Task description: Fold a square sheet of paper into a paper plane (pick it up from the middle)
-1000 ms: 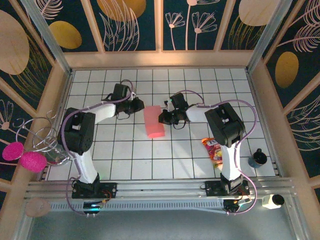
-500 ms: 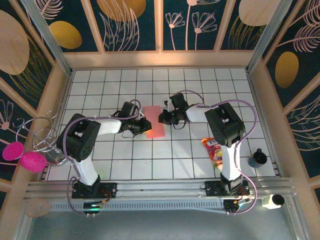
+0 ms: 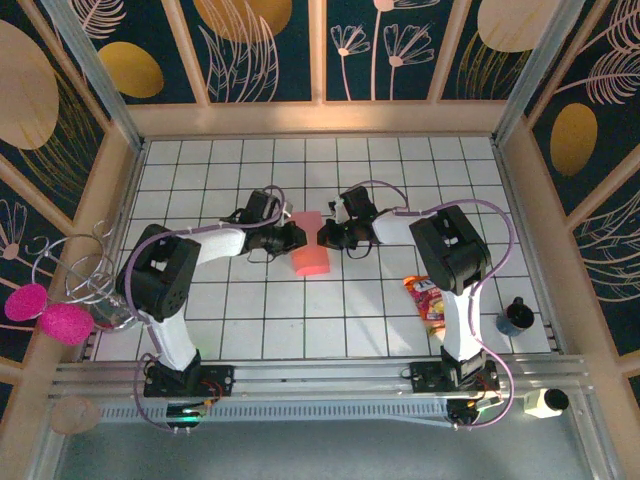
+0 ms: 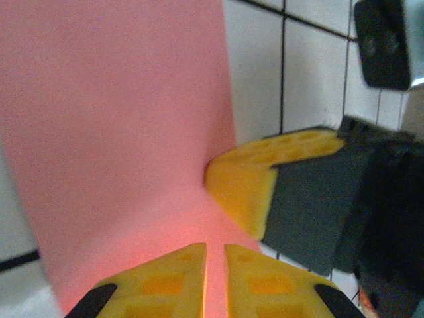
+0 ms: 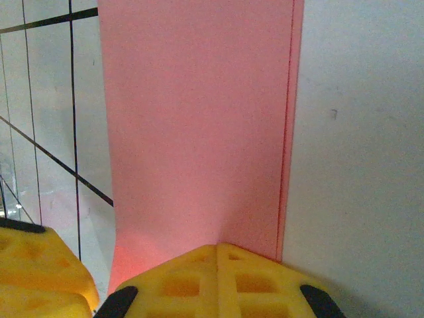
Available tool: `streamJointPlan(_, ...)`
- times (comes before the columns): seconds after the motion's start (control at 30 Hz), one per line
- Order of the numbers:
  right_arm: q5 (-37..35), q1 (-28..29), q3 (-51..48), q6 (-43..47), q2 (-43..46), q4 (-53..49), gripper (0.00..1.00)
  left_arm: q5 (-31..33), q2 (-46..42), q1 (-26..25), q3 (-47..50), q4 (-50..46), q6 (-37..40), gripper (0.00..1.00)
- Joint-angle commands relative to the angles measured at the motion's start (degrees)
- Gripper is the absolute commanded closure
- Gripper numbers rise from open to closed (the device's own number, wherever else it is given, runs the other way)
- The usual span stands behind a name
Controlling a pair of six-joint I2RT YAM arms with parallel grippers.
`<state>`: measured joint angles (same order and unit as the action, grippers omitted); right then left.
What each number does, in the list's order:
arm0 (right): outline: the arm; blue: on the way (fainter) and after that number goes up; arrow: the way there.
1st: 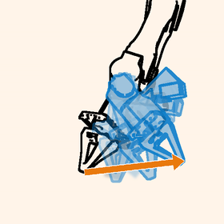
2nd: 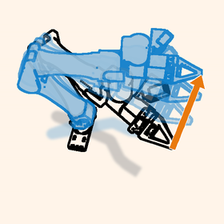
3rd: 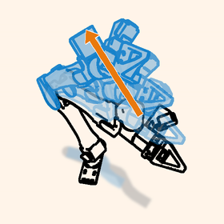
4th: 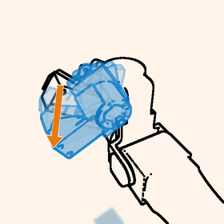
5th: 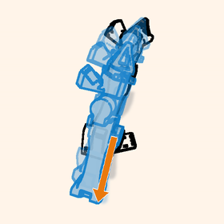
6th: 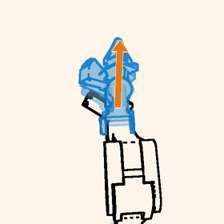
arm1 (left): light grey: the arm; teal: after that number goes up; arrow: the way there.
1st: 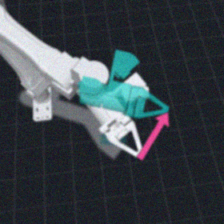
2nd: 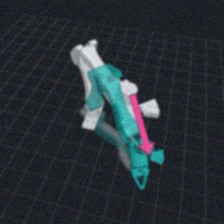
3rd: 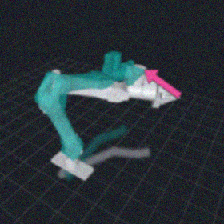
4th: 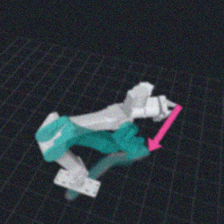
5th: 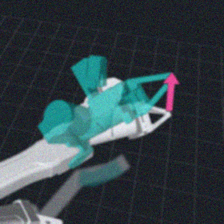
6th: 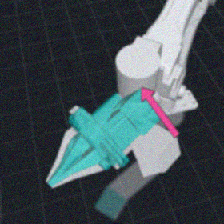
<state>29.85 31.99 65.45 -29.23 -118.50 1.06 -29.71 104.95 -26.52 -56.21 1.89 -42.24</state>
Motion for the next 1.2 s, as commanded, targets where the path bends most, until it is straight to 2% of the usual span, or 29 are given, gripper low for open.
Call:
streamJointPlan(0.0, -18.88, -0.26, -8.93, 1.46, -12.81, -19.34, 1.0, -0.69, 2.6, 0.24, -1.47, -1.01, 0.99, 0.85)
streamJointPlan(0.3, -18.77, -0.26, -9.2, 1.29, -13.32, -18.99, 1.0, -0.14, 4.02, 0.2, 1.24, -4.63, 4.89, 0.85)
streamJointPlan(0.47, -19.12, -0.26, -9.35, 1.15, -13.51, -19.25, 1.0, 3.38, 2.97, 0.7, 5.28, -7.8, 7.22, 0.85)
streamJointPlan(0.77, -19.21, -0.3, -9.4, 1.11, -13.34, -19.03, 1.0, 6.31, -6.41, 3.4, 11.03, -12.92, 10.01, 0.87)
streamJointPlan(0.93, -19.21, -0.26, -9.45, 0.97, -13.43, -18.88, 1.0, -0.4, -11.42, 2.79, 9.28, -5.14, 4.16, 0.87)
streamJointPlan(1.17, -18.78, -0.15, -9.9, 0.32, -13.44, -18.2, 1.0, -5.46, -3.99, -1.45, 6.91, 4.9, -2.84, 0.87)
